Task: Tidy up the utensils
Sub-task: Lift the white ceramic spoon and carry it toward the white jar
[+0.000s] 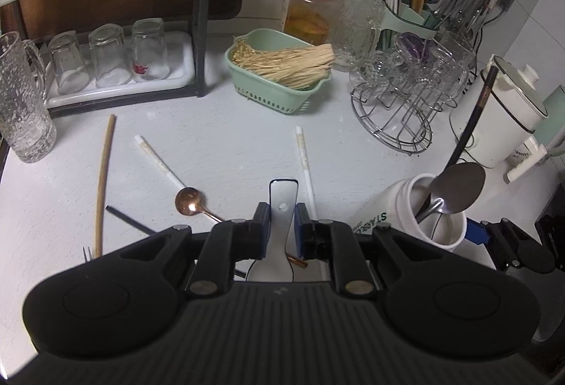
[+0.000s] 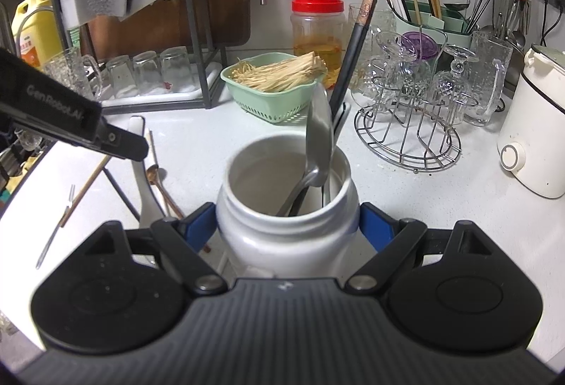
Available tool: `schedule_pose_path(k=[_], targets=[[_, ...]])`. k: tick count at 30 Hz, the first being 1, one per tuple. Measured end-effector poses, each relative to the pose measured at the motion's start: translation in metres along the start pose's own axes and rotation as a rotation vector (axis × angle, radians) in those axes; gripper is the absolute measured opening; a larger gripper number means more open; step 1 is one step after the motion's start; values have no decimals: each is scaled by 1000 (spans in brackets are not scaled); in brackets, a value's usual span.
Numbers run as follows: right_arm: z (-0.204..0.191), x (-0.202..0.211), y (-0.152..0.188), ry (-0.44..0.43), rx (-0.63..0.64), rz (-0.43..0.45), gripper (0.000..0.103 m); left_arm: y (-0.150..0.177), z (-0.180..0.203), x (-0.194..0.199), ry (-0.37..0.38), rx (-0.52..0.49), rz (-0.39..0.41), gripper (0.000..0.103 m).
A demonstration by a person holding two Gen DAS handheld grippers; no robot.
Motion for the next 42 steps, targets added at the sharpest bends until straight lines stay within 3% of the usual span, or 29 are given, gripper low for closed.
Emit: schedule_pose_path(k=[21,22,23,42], targets=[[0,1,1,-6,5,10,89,1,34,2,33,-129,-36,13],[0,1,1,-7,5,11,89,2,35,4,36,-129,-36,5],[0,1,1,-8,4,12,89,2,35,4,37,-127,-38,4],[1,1,2,-18,4,16,89,12,25,-9,9,-96,-65,0]])
Point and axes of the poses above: each gripper's, at about its wrist camera, not at the fingertips, and x roughly against the way its jaws point, z to its right, y to its underside, the point moved 7 cm from there along -x, roughly the way its jaws point, and after that the axes turned 2 degrees about y, right-handed, at the moved point
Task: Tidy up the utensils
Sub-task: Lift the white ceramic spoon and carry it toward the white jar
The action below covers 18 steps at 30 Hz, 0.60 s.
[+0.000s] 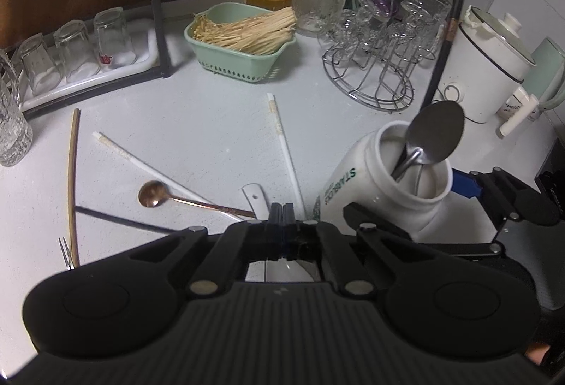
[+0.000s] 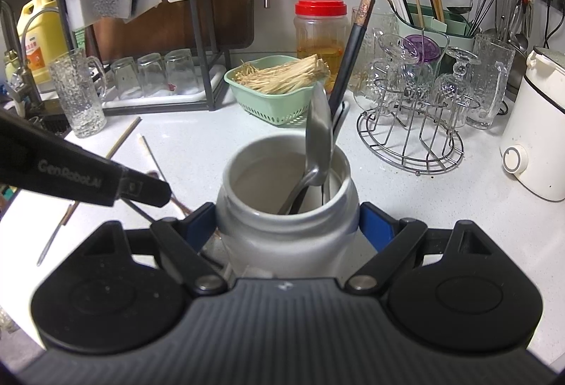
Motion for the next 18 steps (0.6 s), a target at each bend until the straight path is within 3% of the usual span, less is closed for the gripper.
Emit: schedule_pose_path(k=[8,9,10,11,12,18], targets=[[0,0,0,-7,9,-4,89,1,-26,-35,24,97,-79,4],[1,1,0,-7,12,-4,89,0,-27,-38,25,103,-76,7],[1,1,1,-8,13,-4,89,-2,-27,-43,23,99,-74,17],[2,2,1,-9,13,-4,89,-3,-27,-47,19,94,-75,35],[2,2,2,-9,15,-5,89,-5,-28,-52,13,97,-73,42],[2,3,1,-5,19,-10,89,-12,-26,-81,0,87,-99,45]])
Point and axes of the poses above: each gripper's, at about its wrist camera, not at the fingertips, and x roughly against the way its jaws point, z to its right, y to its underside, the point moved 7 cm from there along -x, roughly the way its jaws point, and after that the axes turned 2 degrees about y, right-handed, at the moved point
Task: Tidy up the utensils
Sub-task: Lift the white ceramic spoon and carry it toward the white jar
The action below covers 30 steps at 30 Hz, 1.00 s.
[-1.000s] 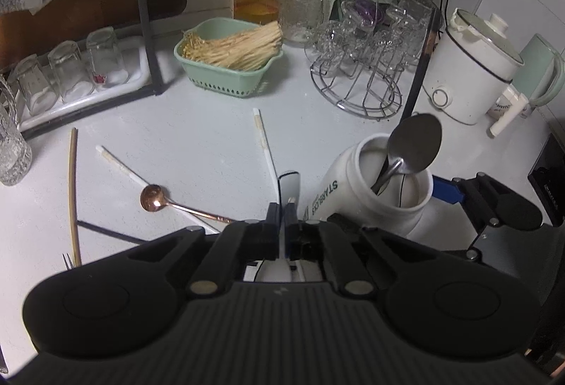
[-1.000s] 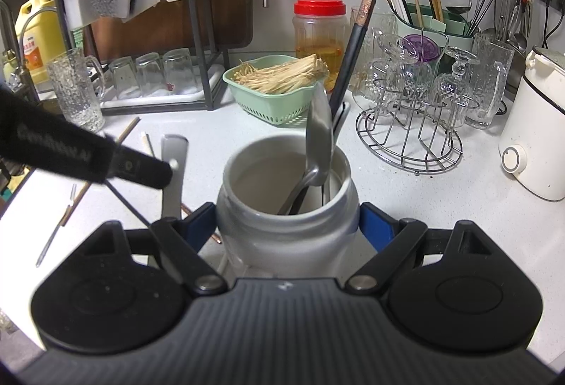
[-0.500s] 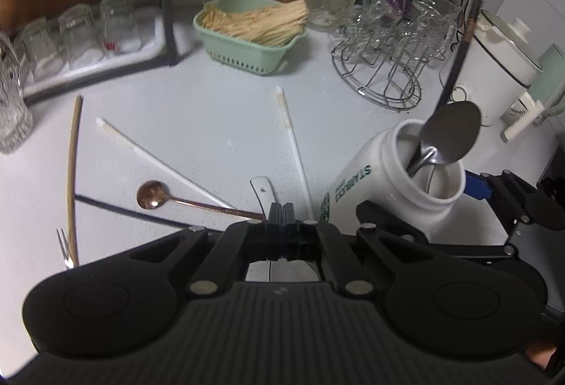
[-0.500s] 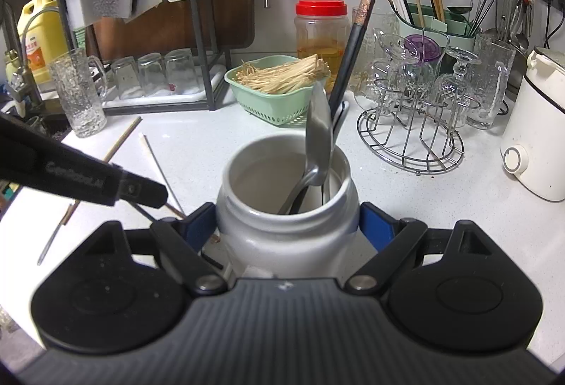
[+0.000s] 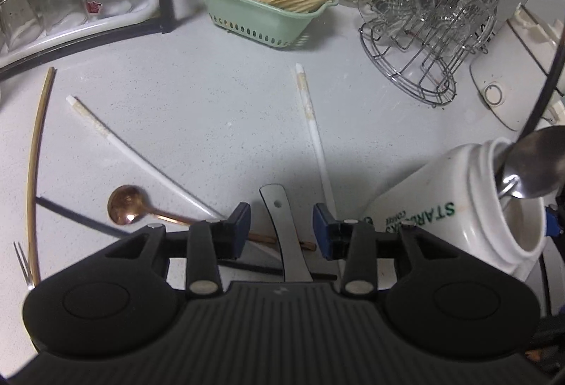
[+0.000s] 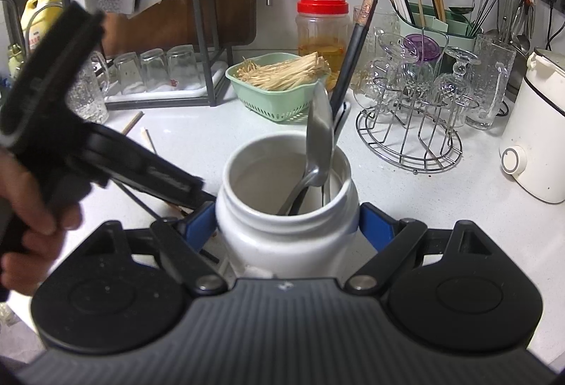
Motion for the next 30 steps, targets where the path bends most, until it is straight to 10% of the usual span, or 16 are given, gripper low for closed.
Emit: schedule_pose_path(k=[18,30], targets=[[1,-2,-2,-13,15,-3,89,-4,15,-22,-156,-119,-160,26],[3,-9,-5,-28,25,4,89,-6,19,-14,-101,-170,-117,17]])
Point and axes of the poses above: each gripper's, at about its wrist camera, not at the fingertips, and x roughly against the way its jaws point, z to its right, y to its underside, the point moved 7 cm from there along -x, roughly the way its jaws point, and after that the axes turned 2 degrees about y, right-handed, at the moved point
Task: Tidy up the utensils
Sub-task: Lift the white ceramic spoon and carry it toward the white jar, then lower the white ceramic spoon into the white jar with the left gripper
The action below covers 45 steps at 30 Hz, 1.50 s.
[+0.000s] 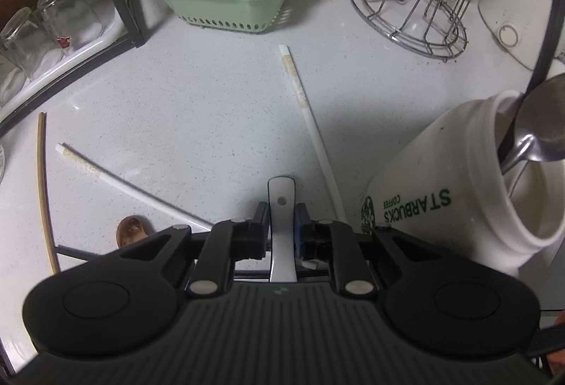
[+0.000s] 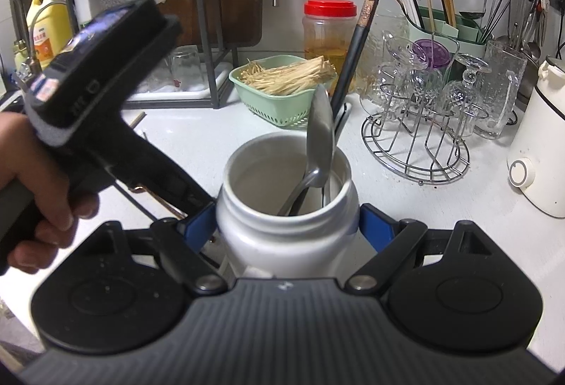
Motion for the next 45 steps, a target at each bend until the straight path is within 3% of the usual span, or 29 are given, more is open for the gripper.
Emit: schedule_pose_path(k=[11,20,45], targets=[[-1,-3,-1,-20,35,4,89,1,-9,63,-2,49,151,17],[-1,-7,-3,-28,51,11,90,-2,2,89,26,72,228,17],[-1,-8,-3,-58,112,50,90,2,20,114,7,52,279,17]])
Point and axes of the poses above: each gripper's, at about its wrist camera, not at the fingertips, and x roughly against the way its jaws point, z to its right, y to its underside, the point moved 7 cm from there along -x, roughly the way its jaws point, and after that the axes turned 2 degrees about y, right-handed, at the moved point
